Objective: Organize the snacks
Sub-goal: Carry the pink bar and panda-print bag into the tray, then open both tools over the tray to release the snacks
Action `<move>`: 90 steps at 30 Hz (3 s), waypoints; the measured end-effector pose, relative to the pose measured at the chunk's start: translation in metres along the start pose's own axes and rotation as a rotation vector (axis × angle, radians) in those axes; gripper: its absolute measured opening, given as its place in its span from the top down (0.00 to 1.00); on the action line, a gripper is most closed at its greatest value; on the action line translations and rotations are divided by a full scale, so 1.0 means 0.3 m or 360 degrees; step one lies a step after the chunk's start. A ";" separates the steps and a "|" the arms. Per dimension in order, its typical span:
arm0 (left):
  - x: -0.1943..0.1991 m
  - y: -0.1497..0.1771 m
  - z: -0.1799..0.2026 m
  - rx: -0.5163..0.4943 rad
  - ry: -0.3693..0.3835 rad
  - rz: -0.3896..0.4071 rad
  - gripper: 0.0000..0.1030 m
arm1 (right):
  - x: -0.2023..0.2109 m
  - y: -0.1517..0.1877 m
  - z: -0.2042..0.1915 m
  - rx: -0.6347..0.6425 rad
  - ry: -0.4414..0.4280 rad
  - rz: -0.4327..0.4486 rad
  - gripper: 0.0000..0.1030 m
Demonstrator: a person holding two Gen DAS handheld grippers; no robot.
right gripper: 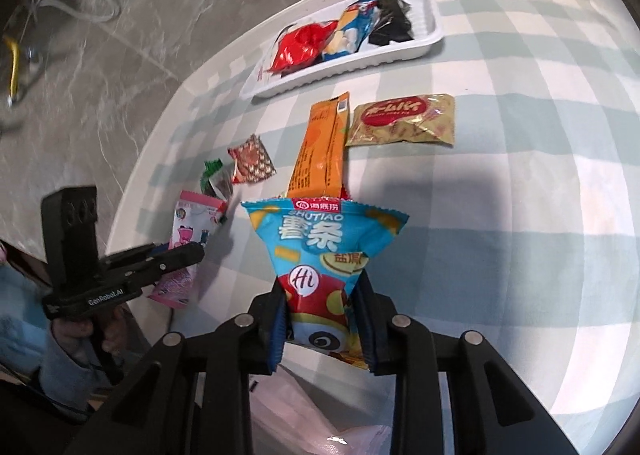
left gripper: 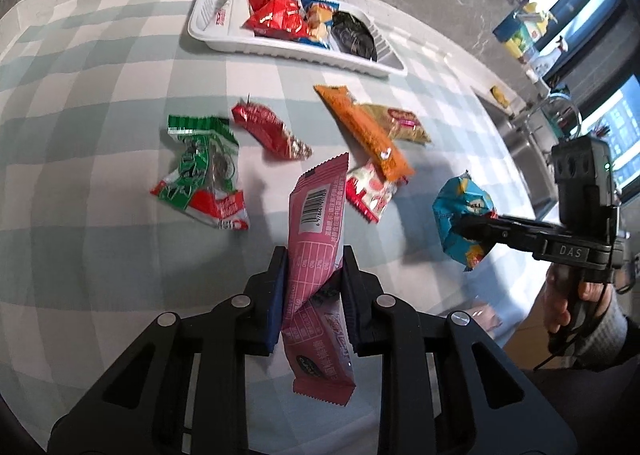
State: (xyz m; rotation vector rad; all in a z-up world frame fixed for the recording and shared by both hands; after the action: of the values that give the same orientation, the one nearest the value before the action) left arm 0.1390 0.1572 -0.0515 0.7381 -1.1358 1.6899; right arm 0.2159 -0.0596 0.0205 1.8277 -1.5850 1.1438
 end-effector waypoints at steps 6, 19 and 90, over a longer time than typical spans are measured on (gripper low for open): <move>0.033 -0.052 0.003 0.0024 0.0067 0.0036 0.78 | 0.024 -0.037 0.007 -0.0057 -0.0065 0.0030 0.69; 0.066 -0.221 -0.010 0.0033 0.0116 0.0094 0.78 | 0.023 -0.152 -0.004 -0.0091 -0.0124 0.0063 0.69; -0.080 -0.919 -0.128 0.0011 -0.0231 0.0383 0.59 | -0.001 -0.717 0.011 0.0318 0.0353 0.0310 0.50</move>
State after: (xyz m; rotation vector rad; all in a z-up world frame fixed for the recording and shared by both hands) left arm 0.4039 0.2201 0.0114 0.7622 -1.3653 1.8638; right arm 0.4228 -0.0127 0.0555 1.6222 -1.5921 1.5850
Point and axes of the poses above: each gripper's, at about its wrist camera, not at the fingertips, and x roughly against the way its jaws point, z to its right, y to its underside, the point moved 2 cm from there along -x, roughly the way its jaws point, and after that the axes turned 3 degrees about -z, right-handed, at the moved point
